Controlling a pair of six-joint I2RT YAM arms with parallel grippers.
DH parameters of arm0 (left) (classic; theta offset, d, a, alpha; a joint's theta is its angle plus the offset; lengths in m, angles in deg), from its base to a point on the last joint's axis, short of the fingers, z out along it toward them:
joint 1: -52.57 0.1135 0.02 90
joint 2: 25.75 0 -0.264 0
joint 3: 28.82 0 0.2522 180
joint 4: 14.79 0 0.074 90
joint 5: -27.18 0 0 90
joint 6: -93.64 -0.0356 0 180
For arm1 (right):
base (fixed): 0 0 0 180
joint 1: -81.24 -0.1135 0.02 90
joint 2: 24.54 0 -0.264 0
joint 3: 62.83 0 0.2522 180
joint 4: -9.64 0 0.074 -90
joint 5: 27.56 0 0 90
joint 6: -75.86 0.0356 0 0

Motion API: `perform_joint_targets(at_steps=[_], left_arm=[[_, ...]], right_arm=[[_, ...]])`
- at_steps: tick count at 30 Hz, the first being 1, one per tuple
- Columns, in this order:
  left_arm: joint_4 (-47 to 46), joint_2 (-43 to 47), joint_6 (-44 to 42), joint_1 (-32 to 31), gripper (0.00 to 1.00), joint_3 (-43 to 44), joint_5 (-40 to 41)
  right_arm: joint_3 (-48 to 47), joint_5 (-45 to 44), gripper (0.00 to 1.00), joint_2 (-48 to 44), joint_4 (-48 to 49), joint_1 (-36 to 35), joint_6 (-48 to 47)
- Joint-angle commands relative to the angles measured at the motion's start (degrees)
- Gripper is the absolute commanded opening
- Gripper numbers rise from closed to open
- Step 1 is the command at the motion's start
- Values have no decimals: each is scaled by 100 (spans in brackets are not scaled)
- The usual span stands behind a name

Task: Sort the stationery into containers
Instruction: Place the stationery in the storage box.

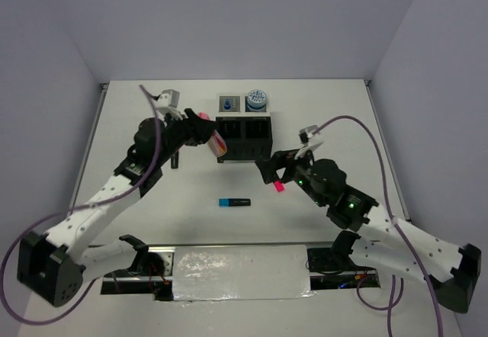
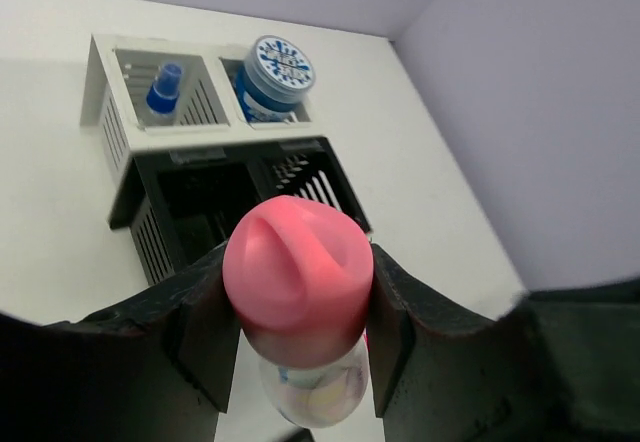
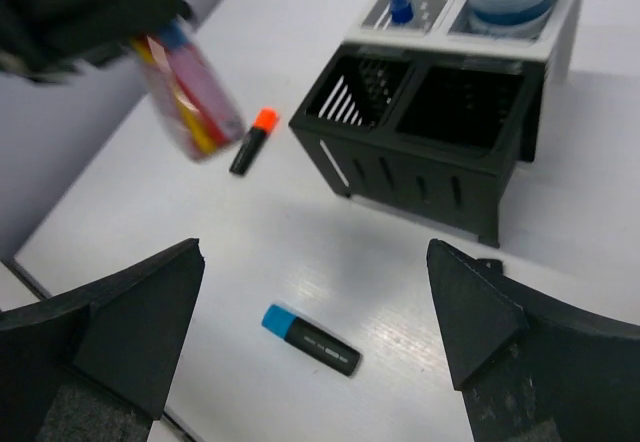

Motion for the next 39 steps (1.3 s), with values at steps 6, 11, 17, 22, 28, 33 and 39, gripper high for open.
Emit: perform_joint_targets(at_steps=[6, 11, 17, 22, 28, 33, 39], left_arm=[[-2722, -2327, -1687, -485, 0, 1146, 1067], [-2959, -3041, -2056, -547, 0, 1544, 1374], [-3135, -3306, -2373, -547, 0, 1545, 1603], [-3283, -3306, -2373, -547, 0, 1317, 1498], [-3495, -3253, -2268, -590, 4, 912, 1462], [-3504, -3253, -2259, -634, 9, 789, 1506], [-3426, -3183, -2189, -678, 74, 771, 1620]], right_arm=[[-98, -212, 100, -1222, -1213, 279, -8], [25, -54, 100, -1468, -1459, 305, -43], [-1, -19, 100, -1443, -1556, 314, -174], [25, 7, 100, -1320, -1390, 314, -201], [8, 60, 100, -1179, -1319, 323, -183], [69, 78, 100, -1144, -1275, 314, -157], [149, 95, 100, -1038, -1196, 340, -175]])
